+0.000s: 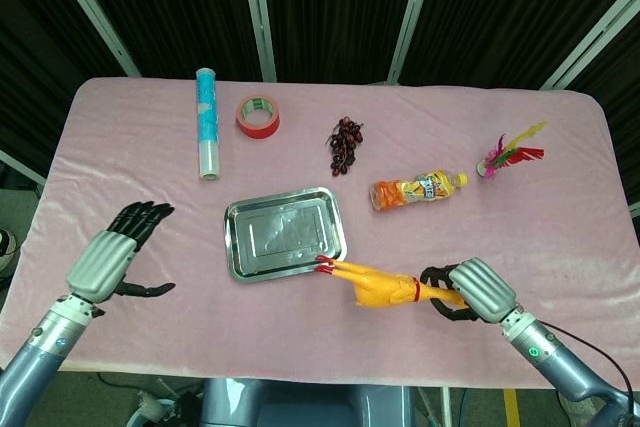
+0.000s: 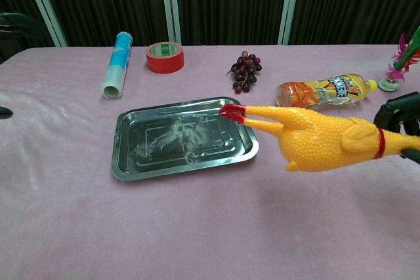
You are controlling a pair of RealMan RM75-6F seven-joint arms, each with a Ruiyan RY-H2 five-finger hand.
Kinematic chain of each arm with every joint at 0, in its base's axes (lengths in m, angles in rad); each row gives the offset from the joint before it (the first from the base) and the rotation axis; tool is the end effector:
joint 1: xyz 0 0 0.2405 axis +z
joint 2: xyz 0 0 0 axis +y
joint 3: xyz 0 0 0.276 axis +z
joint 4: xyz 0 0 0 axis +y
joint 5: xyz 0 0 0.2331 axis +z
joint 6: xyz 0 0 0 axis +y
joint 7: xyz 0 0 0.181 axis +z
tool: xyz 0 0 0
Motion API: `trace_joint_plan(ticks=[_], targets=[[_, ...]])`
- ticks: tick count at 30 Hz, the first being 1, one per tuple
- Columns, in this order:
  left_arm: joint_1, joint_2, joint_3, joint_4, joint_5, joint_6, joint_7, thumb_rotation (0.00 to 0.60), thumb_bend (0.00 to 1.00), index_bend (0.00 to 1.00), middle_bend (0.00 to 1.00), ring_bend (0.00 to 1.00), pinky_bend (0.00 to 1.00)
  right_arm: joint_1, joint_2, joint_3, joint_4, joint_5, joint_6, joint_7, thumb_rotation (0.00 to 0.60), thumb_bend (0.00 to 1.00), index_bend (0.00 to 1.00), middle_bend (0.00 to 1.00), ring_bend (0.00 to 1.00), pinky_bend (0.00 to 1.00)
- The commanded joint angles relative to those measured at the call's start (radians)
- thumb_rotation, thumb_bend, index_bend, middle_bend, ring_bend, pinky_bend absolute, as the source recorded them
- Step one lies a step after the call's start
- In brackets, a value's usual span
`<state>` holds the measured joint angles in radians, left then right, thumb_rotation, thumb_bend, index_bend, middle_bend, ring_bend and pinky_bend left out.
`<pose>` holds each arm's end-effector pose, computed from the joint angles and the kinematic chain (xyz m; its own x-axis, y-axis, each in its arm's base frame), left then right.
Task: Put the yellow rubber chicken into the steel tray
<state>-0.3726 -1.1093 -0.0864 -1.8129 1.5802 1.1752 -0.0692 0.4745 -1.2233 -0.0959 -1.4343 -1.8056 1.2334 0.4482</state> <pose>-0.2139 0.2895 0.0814 0.2515 0.2322 0.9396 0.9170 -0.3678 -0.1546 -0.2626 -0.2889 0.0430 0.2790 -0.3901 0.8775 -0.8677 -0.4939 0.0563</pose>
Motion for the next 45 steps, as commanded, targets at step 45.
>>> trace_joint_plan(ticks=[45], targets=[[-0.524,-0.356,-0.189,-0.282,-0.841,-0.066,0.63,0.6,0.09,0.24,0.09,0.03,0.02,0.169,0.046,0.105,-0.209,0.12,-0.156,0.027,0.6,0.78,0.95,0.69,0.64,0.8]])
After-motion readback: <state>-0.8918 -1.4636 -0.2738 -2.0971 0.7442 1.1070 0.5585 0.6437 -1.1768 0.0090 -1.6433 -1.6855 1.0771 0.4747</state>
